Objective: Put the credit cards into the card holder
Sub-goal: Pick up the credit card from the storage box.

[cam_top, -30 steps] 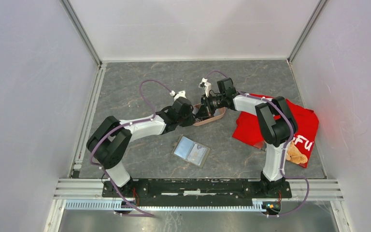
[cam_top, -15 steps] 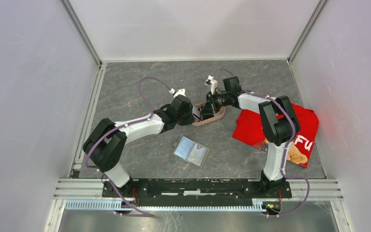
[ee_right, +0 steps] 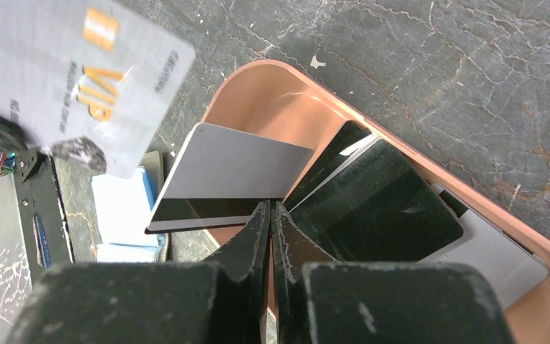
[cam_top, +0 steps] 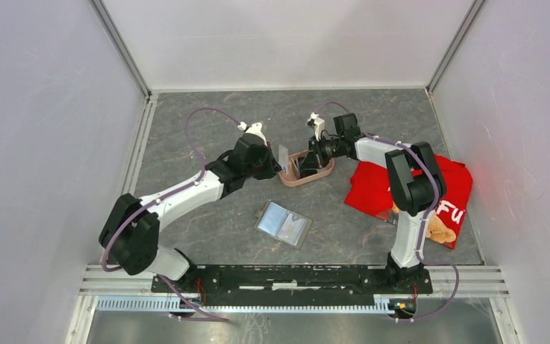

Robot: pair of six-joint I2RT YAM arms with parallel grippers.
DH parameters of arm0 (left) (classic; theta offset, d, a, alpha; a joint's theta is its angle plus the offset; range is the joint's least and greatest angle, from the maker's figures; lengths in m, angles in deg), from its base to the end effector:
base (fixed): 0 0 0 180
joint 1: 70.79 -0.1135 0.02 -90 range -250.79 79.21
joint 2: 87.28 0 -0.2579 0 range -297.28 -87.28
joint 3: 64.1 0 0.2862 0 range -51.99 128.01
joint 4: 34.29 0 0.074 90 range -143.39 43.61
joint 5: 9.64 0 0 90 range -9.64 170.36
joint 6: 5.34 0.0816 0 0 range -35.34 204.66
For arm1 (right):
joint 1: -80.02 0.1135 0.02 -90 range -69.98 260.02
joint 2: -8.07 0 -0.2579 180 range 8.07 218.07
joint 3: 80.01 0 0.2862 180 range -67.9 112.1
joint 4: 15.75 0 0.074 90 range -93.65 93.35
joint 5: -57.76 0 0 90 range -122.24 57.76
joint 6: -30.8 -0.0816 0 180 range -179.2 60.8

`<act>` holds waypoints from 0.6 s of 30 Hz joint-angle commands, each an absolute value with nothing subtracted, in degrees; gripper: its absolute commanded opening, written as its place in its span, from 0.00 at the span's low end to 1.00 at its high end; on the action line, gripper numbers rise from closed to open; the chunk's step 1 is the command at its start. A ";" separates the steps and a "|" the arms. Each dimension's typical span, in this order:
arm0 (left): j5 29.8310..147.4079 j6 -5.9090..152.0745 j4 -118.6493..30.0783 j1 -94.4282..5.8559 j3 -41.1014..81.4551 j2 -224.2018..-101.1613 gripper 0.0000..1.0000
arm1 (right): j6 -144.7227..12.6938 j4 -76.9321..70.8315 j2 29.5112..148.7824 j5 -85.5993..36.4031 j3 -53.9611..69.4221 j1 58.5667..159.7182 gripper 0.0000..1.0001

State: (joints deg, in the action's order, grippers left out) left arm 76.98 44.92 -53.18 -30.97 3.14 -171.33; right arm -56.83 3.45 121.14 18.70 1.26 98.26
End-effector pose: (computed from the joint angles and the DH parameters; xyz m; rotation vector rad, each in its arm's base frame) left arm 0.3053 -0.2483 0.1965 -0.0330 2.2849 -0.6979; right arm 0.4011 0.1989 0.1025 -0.8021 2.2184 1.2111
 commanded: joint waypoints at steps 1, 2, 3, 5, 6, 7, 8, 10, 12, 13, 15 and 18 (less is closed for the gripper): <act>80.03 49.36 -52.31 -32.50 1.51 -167.59 0.02 | -53.26 3.90 118.44 19.69 2.41 97.95 0.07; 81.21 50.05 -51.91 -32.74 1.05 -166.89 0.02 | -52.56 4.13 117.95 19.58 2.37 97.93 0.07; 82.22 50.83 -51.34 -33.03 0.75 -165.97 0.02 | -51.56 4.30 117.40 19.38 2.24 97.81 0.07; 84.91 52.78 -49.68 -33.60 -0.14 -164.26 0.02 | -49.27 5.04 115.97 19.00 2.23 97.57 0.07; 87.38 53.72 -47.95 -34.14 -0.93 -163.41 0.02 | -47.56 5.53 115.25 19.00 2.40 97.40 0.07; 90.55 54.10 -45.65 -34.85 -1.99 -162.68 0.02 | -45.66 6.66 114.22 18.92 2.61 97.17 0.07; 94.52 54.38 -42.14 -35.74 -3.41 -161.84 0.02 | -42.91 7.91 112.90 18.55 2.83 96.82 0.07; 103.24 54.47 -34.24 -37.58 -6.64 -160.21 0.02 | -37.84 10.26 109.94 18.70 2.85 95.70 0.08; 111.16 52.61 -24.72 -39.94 -10.43 -158.96 0.02 | -32.19 13.61 106.34 20.09 2.92 94.28 0.09; 114.87 50.26 -18.88 -41.31 -12.35 -158.68 0.02 | -29.46 14.88 104.47 20.02 2.90 93.54 0.10; 122.00 42.17 -4.09 -43.51 -15.65 -159.04 0.02 | -25.31 16.88 99.06 19.93 1.97 91.96 0.14; 127.16 26.87 16.77 -45.16 -19.29 -163.23 0.02 | -24.54 14.24 90.04 14.32 -1.47 90.45 0.32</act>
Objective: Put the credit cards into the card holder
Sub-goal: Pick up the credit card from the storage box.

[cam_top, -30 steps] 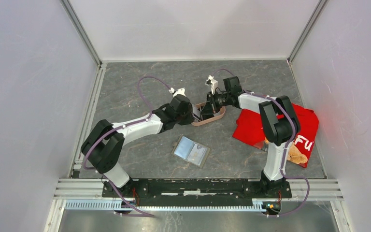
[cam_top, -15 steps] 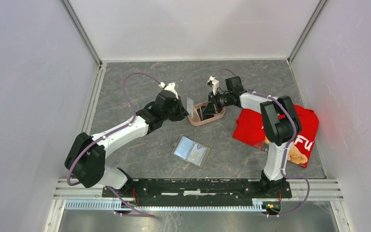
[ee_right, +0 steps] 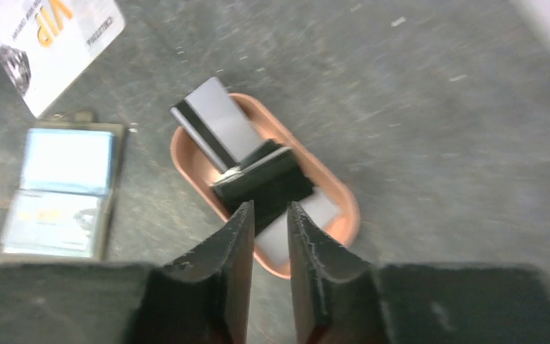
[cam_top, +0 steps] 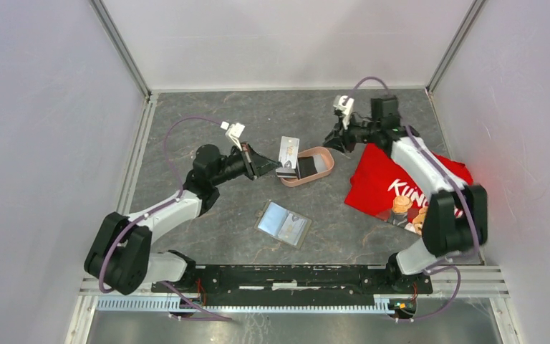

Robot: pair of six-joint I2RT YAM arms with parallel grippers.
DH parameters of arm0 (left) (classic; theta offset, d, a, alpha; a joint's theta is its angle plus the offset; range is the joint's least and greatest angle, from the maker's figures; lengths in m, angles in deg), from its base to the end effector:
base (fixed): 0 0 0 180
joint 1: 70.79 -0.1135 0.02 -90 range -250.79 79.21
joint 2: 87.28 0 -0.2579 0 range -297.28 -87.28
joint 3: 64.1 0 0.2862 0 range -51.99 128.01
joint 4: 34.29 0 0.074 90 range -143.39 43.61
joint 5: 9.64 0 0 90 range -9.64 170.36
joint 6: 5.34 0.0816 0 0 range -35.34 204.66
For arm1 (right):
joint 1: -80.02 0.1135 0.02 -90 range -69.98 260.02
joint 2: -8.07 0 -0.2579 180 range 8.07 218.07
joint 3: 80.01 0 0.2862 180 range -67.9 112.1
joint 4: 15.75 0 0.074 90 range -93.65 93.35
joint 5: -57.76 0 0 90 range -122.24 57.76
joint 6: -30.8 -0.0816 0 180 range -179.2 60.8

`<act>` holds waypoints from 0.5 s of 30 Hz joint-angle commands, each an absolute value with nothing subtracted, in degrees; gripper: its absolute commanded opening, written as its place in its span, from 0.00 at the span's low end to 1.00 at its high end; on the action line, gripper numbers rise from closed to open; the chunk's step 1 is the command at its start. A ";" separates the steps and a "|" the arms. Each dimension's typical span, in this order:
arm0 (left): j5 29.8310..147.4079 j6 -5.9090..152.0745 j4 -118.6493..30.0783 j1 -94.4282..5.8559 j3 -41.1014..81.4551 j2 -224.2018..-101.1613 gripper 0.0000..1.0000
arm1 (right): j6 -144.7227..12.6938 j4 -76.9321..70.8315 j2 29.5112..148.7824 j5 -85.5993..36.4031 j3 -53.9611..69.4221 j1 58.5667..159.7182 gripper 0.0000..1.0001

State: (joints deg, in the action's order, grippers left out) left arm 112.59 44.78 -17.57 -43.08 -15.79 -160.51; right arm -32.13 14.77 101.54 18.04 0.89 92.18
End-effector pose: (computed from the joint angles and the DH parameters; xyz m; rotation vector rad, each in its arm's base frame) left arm 0.2867 -0.1997 0.2194 0.2617 1.8701 -1.3224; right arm 0.3847 0.1471 0.2225 -1.1042 1.8287 0.8562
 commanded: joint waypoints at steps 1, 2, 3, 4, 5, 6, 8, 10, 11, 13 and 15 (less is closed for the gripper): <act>127.63 20.08 23.97 -45.52 -20.08 -165.48 0.02 | -24.87 12.61 87.72 13.11 -2.86 90.02 0.42; 127.98 13.55 31.32 -45.82 -20.61 -167.92 0.02 | -26.25 11.28 85.42 13.38 -4.58 89.42 0.55; 127.87 5.53 39.82 -45.94 -20.88 -171.13 0.02 | -29.43 9.75 84.20 15.55 -5.70 88.56 0.70; 127.39 -3.14 49.25 -45.94 -20.85 -174.71 0.02 | -31.59 9.97 83.61 19.69 -6.23 87.57 0.76; 127.04 -9.81 52.69 -45.95 -20.30 -177.54 0.02 | -34.79 10.17 83.80 25.36 -6.42 87.10 0.79; 126.96 -15.31 53.12 -45.81 -19.83 -179.47 0.02 | -37.69 10.10 84.16 29.95 -6.75 86.81 0.79; 126.70 -20.10 53.11 -45.68 -19.46 -180.21 0.02 | -43.64 4.41 82.30 37.57 -10.55 86.73 0.78; 126.79 -23.90 53.15 -45.81 -18.24 -179.68 0.02 | -54.44 -11.43 77.64 38.27 -18.37 86.57 0.80; 126.92 -26.25 53.12 -45.80 -17.18 -179.70 0.02 | -57.19 -13.26 77.64 39.73 -19.24 86.30 0.79; 127.05 -31.04 53.13 -45.81 -15.35 -180.33 0.02 | -67.03 -18.12 79.10 40.45 -19.83 86.24 0.79; 127.89 -32.86 53.17 -45.81 -13.49 -181.08 0.02 | -79.98 -28.17 80.26 42.60 -21.64 86.32 0.80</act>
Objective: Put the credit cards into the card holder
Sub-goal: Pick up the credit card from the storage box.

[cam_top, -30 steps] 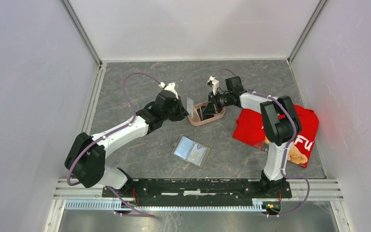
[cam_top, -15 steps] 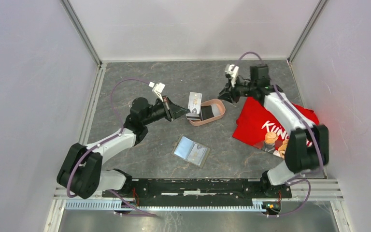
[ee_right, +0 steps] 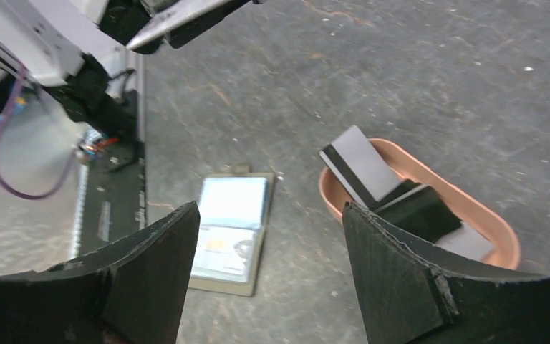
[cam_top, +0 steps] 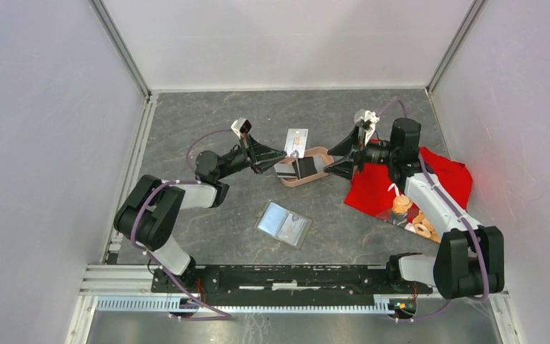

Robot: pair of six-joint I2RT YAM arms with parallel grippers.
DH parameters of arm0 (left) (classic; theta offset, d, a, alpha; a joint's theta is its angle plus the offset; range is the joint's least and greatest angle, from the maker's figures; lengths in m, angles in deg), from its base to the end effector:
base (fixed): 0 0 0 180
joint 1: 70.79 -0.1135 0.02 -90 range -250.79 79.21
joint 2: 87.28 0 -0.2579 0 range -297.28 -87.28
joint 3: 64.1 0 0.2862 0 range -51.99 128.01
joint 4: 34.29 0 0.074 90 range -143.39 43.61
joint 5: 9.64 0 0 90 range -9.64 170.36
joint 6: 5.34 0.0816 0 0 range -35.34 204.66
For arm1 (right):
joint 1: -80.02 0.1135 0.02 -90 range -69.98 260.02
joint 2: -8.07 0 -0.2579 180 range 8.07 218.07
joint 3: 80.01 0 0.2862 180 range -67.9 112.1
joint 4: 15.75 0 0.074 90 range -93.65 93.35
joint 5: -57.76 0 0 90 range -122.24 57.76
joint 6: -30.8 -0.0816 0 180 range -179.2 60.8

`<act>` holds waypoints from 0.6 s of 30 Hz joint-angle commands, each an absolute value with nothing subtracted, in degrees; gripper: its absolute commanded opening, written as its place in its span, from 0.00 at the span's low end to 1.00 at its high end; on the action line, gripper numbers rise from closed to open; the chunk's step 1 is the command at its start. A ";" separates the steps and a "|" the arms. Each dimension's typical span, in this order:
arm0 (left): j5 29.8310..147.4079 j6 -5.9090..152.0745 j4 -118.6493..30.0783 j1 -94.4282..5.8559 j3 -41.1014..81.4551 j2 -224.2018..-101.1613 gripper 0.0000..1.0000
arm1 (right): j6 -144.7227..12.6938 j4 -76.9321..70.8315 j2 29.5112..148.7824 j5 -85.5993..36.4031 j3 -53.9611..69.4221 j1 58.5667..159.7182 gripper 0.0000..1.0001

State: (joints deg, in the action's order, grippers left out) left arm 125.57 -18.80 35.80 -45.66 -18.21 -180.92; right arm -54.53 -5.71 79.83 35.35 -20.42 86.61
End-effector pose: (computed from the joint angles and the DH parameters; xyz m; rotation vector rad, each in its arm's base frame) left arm 0.2927 -0.2012 0.2090 -0.2226 1.7341 -2.2648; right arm 0.3056 0.1112 0.2584 -0.9282 1.6180 1.1577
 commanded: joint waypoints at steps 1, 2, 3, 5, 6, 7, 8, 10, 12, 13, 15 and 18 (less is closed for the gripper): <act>129.04 -31.49 53.12 -45.78 -12.32 -181.43 0.02 | -86.10 -33.97 80.84 42.58 -22.84 86.42 0.81; 129.71 -30.41 53.14 -45.82 -11.89 -182.08 0.02 | -92.14 -38.77 81.01 42.41 -23.85 86.42 0.83; 129.98 -28.92 53.18 -45.81 -11.70 -182.74 0.02 | -96.42 -43.09 81.02 41.71 -24.97 86.43 0.85; 131.43 -21.43 52.41 -45.73 -11.78 -183.39 0.02 | -104.97 -47.92 80.76 38.96 -26.30 86.44 0.89; 131.50 -19.24 51.63 -45.69 -12.46 -183.53 0.02 | -108.50 -49.62 80.90 38.06 -26.35 86.52 0.89; 130.96 -17.79 51.58 -45.73 -13.23 -183.79 0.02 | -112.64 -51.12 81.01 37.30 -26.14 86.52 0.90; 130.67 -16.91 51.61 -45.69 -13.82 -184.00 0.02 | -115.97 -52.20 81.10 36.87 -25.84 86.56 0.91; 130.28 -15.81 51.84 -45.61 -14.71 -184.17 0.02 | -122.69 -56.40 81.47 36.30 -25.79 86.96 0.91; 130.12 -15.45 51.91 -45.60 -15.26 -184.01 0.02 | -127.53 -58.73 81.94 34.98 -26.06 87.54 0.90; 130.11 -15.35 51.92 -45.54 -15.40 -183.88 0.02 | -129.12 -58.75 82.20 33.73 -26.30 87.93 0.88; 130.47 -15.14 51.92 -45.52 -15.64 -183.64 0.02 | -131.09 -59.04 83.40 32.30 -26.07 89.15 0.85; 130.62 -14.40 51.95 -45.36 -16.23 -182.96 0.02 | -132.25 -57.83 86.52 32.29 -24.06 92.30 0.78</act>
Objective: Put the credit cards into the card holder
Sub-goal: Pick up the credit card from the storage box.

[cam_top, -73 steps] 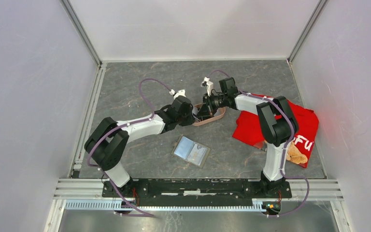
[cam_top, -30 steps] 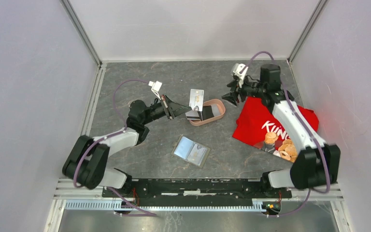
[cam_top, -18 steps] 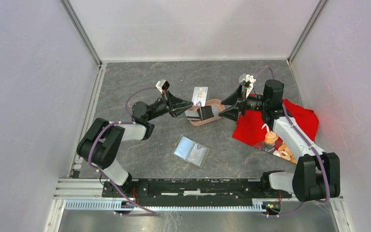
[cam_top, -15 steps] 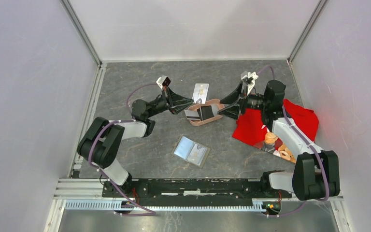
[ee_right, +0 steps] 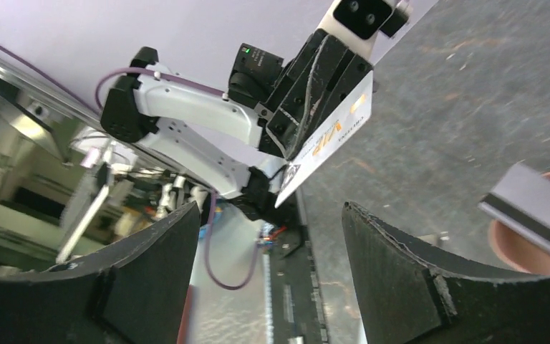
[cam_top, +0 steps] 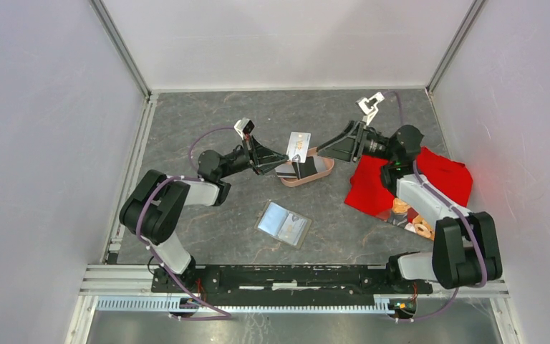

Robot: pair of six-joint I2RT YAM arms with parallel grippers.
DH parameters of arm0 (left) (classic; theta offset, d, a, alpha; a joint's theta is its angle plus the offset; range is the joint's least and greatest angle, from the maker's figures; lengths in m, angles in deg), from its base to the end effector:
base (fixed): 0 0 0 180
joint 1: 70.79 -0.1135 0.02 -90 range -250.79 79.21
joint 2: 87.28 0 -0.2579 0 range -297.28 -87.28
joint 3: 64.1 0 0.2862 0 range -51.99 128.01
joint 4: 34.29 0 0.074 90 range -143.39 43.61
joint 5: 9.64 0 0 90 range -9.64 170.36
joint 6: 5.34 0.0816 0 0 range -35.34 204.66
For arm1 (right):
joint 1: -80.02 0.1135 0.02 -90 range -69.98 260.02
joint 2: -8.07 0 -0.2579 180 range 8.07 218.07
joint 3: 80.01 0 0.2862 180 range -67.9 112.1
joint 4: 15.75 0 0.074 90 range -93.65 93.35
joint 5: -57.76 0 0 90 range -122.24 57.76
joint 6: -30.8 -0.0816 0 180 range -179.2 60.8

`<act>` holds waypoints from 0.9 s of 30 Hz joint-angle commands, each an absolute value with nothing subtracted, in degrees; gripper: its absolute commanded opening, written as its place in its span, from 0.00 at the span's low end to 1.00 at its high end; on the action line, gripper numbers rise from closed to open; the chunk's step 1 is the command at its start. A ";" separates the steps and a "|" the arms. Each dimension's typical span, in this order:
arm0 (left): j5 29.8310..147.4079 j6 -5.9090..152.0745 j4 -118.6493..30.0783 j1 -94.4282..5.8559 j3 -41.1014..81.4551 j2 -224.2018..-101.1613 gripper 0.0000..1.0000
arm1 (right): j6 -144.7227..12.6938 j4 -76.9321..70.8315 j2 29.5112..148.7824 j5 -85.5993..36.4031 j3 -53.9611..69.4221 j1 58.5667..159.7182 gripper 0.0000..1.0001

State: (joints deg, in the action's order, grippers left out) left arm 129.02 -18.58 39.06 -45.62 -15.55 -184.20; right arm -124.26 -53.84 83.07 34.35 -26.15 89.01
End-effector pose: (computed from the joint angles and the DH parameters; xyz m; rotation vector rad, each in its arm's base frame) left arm 0.2972 -0.2073 0.2096 -0.1117 1.7360 -2.2836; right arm 0.3063 0.1243 0.2904 -0.4050 1.6830 1.7321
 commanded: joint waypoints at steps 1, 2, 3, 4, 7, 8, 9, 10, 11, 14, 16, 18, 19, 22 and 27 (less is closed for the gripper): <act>130.62 -14.33 51.92 -45.38 -16.40 -182.76 0.02 | -132.26 -57.26 87.35 32.04 -23.36 93.44 0.76; 130.62 -14.26 51.91 -45.38 -16.54 -182.61 0.02 | -131.96 -56.71 88.20 31.94 -22.53 94.35 0.74; 130.70 -14.15 51.90 -45.34 -16.63 -182.49 0.02 | -131.18 -55.27 88.76 31.77 -21.74 95.45 0.71; 130.79 -14.02 51.92 -45.30 -16.72 -182.40 0.02 | -130.40 -54.39 89.32 31.59 -20.75 96.30 0.66; 131.12 -13.09 51.58 -45.30 -17.18 -181.93 0.02 | -128.03 -51.50 90.22 31.01 -18.16 98.48 0.51; 131.22 -12.79 51.28 -45.30 -17.30 -181.76 0.02 | -126.95 -50.37 90.31 30.71 -17.48 98.69 0.45; 131.33 -12.10 50.72 -45.30 -17.48 -181.38 0.02 | -125.33 -48.19 90.25 30.30 -16.85 98.72 0.40; 131.59 -11.51 50.15 -45.30 -17.64 -180.96 0.02 | -123.60 -44.89 90.32 29.54 -16.32 98.68 0.34; 131.75 -10.70 49.38 -45.30 -17.86 -180.36 0.02 | -121.06 -41.18 90.33 28.95 -15.57 98.74 0.29; 132.41 -6.96 45.28 -45.28 -18.34 -177.99 0.03 | -114.86 -32.88 90.76 27.37 -14.12 98.66 0.07; 132.69 -3.63 41.74 -45.30 -18.53 -175.80 0.10 | -113.49 -32.32 91.14 27.50 -14.21 98.57 0.00; 132.67 -0.19 39.07 -45.36 -18.95 -173.02 0.30 | -111.79 -33.99 91.25 29.57 -14.29 98.63 0.00; 132.84 1.92 37.27 -45.38 -19.12 -171.35 0.38 | -111.74 -36.63 91.19 31.24 -14.50 98.39 0.00; 133.86 10.61 31.45 -46.33 -19.57 -165.04 0.92 | -116.45 -54.28 90.37 39.74 -15.98 98.14 0.00; 129.26 40.68 8.29 -47.96 -20.48 -147.20 1.00 | -102.04 -52.06 83.91 50.01 -16.12 98.53 0.00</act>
